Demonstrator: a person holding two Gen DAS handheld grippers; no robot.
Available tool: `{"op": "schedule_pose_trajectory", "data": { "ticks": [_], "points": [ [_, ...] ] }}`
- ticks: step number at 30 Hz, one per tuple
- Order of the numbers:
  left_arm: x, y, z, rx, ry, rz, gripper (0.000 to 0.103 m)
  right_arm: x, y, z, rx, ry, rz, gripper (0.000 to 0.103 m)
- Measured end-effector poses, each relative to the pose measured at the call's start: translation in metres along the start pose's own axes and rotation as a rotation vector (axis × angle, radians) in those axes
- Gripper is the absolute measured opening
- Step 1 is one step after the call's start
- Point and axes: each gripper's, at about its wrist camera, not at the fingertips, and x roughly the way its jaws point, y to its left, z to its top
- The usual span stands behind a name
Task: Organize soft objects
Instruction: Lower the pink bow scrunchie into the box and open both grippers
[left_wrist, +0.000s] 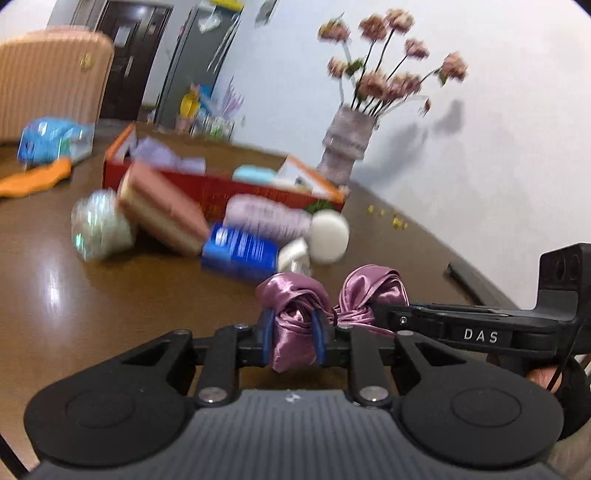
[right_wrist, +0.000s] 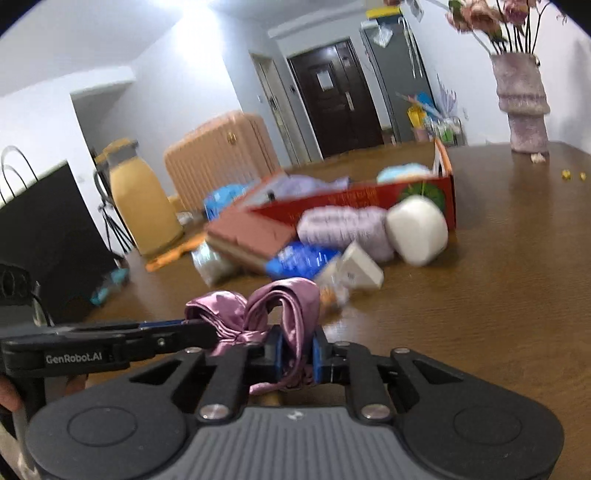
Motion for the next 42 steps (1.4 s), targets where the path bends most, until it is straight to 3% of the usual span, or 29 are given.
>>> {"op": "schedule_pose_trajectory", "data": {
  "ticks": [6, 10, 14, 17, 21, 23, 24, 25, 27, 32, 39, 42],
  "points": [
    [0.013, 0.015, 0.076, 0.026, -0.106, -0.031, 0.022, 0.011, -0.004, 0.071, -0.047, -0.101, 0.042, 0.015],
    [0.065, 0.042, 0.156, -0.019, -0.060, -0.002, 0.022, 0.057, -0.013, 0.143, -0.112, -0.111, 0.016, 0.015],
    [0.151, 0.083, 0.222, -0.114, 0.077, 0.097, 0.022, 0.141, -0.039, 0.218, -0.092, -0.022, -0.028, 0.015],
    [0.214, 0.107, 0.247, -0.133, 0.156, 0.181, 0.022, 0.215, -0.066, 0.255, -0.062, 0.082, -0.092, 0.015],
    [0.278, 0.136, 0.247, -0.182, 0.291, 0.249, 0.025, 0.289, -0.098, 0.272, 0.007, 0.230, -0.145, 0.018],
    [0.295, 0.145, 0.245, -0.212, 0.317, 0.262, 0.033, 0.313, -0.109, 0.274, 0.027, 0.292, -0.169, 0.021],
    [0.299, 0.148, 0.243, -0.218, 0.323, 0.253, 0.039, 0.320, -0.114, 0.273, 0.040, 0.312, -0.191, 0.029],
    [0.301, 0.149, 0.243, -0.220, 0.325, 0.244, 0.046, 0.326, -0.117, 0.273, 0.048, 0.328, -0.210, 0.038],
    [0.301, 0.149, 0.240, -0.214, 0.322, 0.239, 0.052, 0.326, -0.117, 0.271, 0.045, 0.324, -0.222, 0.046],
    [0.270, 0.143, 0.246, -0.208, 0.285, 0.235, 0.061, 0.293, -0.103, 0.279, 0.018, 0.283, -0.216, 0.057],
    [0.159, 0.100, 0.269, -0.095, 0.150, 0.240, 0.067, 0.195, -0.085, 0.305, -0.036, 0.164, -0.251, 0.063],
    [0.101, 0.083, 0.269, 0.004, 0.084, 0.293, 0.072, 0.141, -0.073, 0.306, -0.074, 0.108, -0.277, 0.069]
  ]
}}
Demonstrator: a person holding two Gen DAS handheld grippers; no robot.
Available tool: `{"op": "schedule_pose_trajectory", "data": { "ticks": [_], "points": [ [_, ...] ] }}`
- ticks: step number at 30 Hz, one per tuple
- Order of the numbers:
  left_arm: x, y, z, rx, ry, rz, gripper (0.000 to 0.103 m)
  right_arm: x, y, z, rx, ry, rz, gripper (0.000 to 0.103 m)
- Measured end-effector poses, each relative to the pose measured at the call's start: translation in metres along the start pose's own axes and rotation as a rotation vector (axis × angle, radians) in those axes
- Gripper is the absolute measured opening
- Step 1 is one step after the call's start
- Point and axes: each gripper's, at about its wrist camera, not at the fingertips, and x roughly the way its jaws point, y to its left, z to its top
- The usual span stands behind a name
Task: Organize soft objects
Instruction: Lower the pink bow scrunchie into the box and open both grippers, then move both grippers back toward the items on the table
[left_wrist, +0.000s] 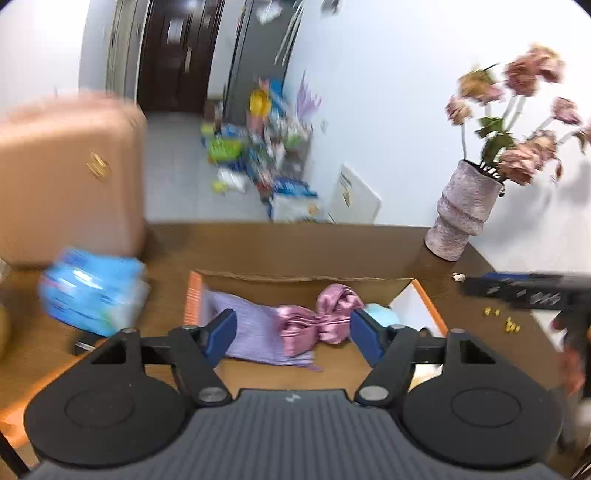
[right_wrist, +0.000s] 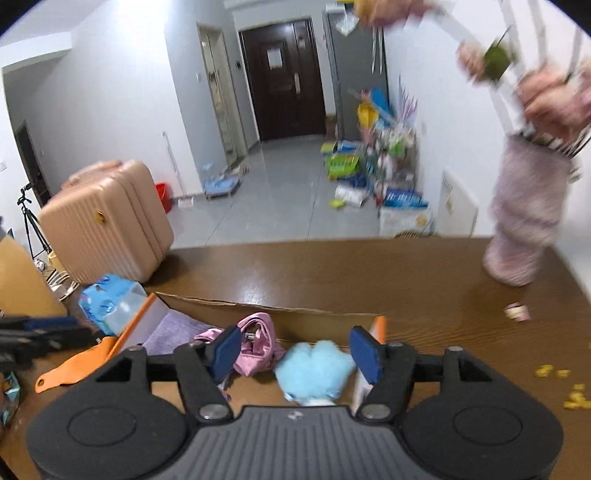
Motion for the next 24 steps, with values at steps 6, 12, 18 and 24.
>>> {"op": "schedule_pose_trajectory", "data": {
  "ticks": [6, 12, 18, 24],
  "points": [
    [-0.090, 0.007, -0.030, 0.047, -0.090, 0.100, 0.077, -0.088, -0.003, -0.030, -0.074, -0.087, -0.061, 0.074],
    [-0.134, -0.009, -0.079, 0.079, -0.120, 0.102, 0.080, -0.130, 0.016, -0.075, -0.120, -0.114, -0.072, 0.074],
    [-0.190, -0.018, -0.160, 0.114, -0.179, 0.079, 0.083, -0.189, 0.042, -0.145, -0.197, -0.222, -0.052, 0.078],
    [-0.235, -0.028, -0.256, 0.179, -0.308, 0.089, 0.089, -0.238, 0.059, -0.246, -0.196, -0.331, 0.026, 0.087]
  ]
}}
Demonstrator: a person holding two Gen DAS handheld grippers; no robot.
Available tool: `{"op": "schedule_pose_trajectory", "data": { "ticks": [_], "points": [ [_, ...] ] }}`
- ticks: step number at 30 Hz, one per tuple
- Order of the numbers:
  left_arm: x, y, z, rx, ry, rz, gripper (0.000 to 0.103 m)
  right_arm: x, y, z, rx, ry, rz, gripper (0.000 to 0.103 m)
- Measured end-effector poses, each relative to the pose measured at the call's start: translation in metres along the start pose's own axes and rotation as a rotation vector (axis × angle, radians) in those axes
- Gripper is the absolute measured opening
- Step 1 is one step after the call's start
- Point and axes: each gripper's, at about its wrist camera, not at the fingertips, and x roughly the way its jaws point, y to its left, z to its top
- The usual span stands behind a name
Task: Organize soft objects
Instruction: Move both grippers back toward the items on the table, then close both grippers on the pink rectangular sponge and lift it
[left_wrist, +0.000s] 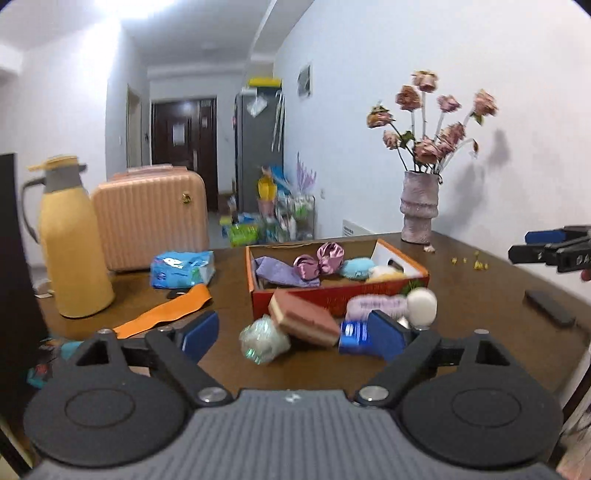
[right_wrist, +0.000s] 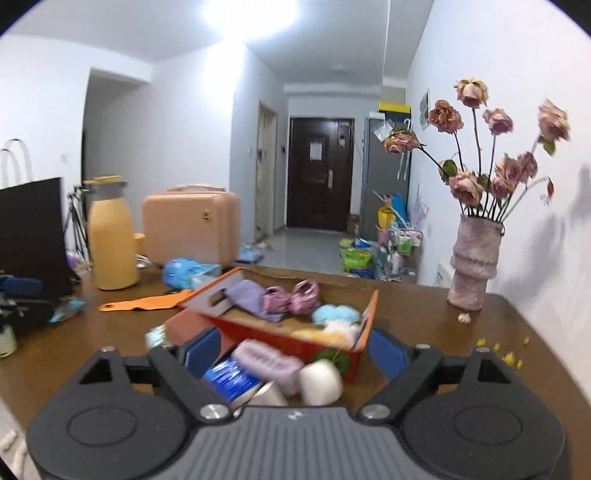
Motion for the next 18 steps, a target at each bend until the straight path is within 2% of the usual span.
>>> {"op": "schedule_pose_trajectory", "data": {
  "ticks": [6, 8, 10, 14, 18],
  "points": [
    [-0.040, -0.018, -0.064, -0.020, -0.018, 0.041, 0.090, -0.045, 0.034, -0.074, 0.060, -0.044, -0.020, 0.088],
    [-0.048, -0.021, -0.074, -0.028, -0.030, 0.052, 0.092, -0.051, 0.039, -0.092, 0.097, -0.035, 0.003, 0.088],
    [-0.049, -0.019, -0.076, -0.037, -0.030, 0.030, 0.094, -0.051, 0.039, -0.101, 0.138, -0.014, 0.049, 0.088],
    [-0.029, -0.015, -0.074, -0.020, -0.009, 0.029, 0.094, -0.040, 0.041, -0.101, 0.128, -0.009, 0.052, 0.088],
    [0.013, -0.012, -0.073, -0.046, 0.039, 0.014, 0.092, -0.009, 0.036, -0.102, 0.200, 0.002, 0.100, 0.087]
  ]
}}
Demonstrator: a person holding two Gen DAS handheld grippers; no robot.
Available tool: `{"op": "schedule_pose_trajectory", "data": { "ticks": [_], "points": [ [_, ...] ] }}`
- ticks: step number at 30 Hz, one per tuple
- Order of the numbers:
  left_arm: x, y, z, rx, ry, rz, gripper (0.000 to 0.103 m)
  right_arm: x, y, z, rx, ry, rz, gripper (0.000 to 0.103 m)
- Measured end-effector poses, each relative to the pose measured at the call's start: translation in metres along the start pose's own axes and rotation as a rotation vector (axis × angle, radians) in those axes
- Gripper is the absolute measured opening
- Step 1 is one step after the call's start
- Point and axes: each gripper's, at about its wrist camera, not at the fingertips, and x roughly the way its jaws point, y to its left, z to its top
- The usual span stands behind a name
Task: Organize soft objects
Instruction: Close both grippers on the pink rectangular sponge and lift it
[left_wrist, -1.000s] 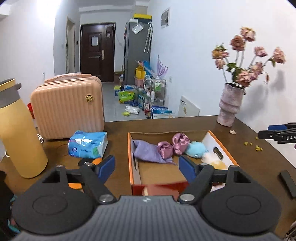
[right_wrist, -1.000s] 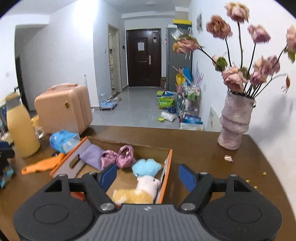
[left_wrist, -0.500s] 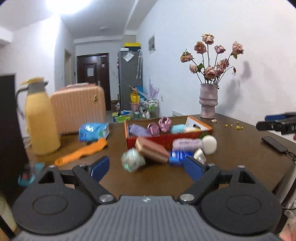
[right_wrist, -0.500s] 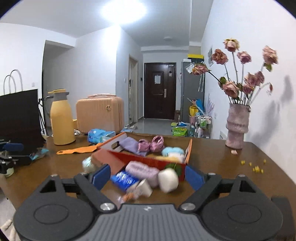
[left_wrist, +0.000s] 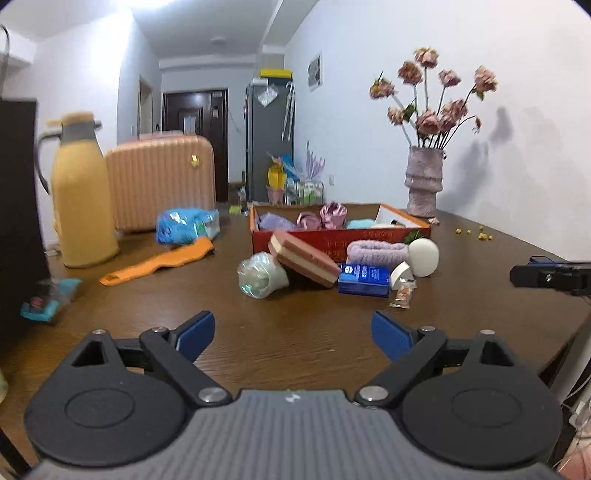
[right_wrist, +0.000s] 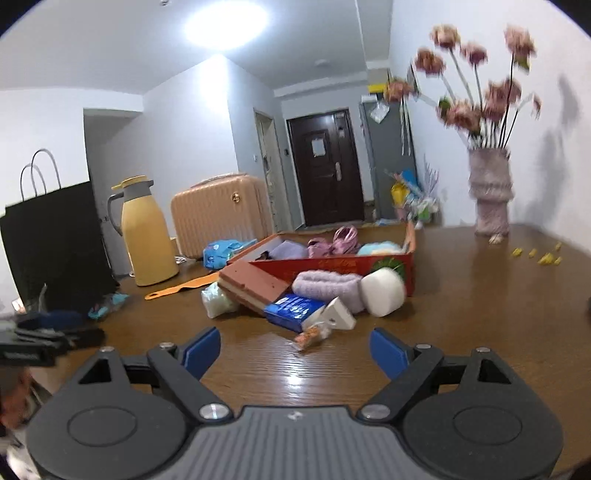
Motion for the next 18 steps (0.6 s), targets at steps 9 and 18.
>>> {"op": "schedule_pose_trajectory", "data": {
  "ticks": [9, 18],
  "points": [
    [0.107, 0.007, 0.041, -0.057, 0.026, -0.045, 0.068, 0.112, 0.000, 0.023, 0.089, 0.100, 0.091, 0.065],
    [0.226, 0.048, 0.080, -0.201, 0.178, -0.115, 0.042, 0.253, -0.003, 0.057, 0.157, 0.214, 0.165, 0.047]
  ]
}}
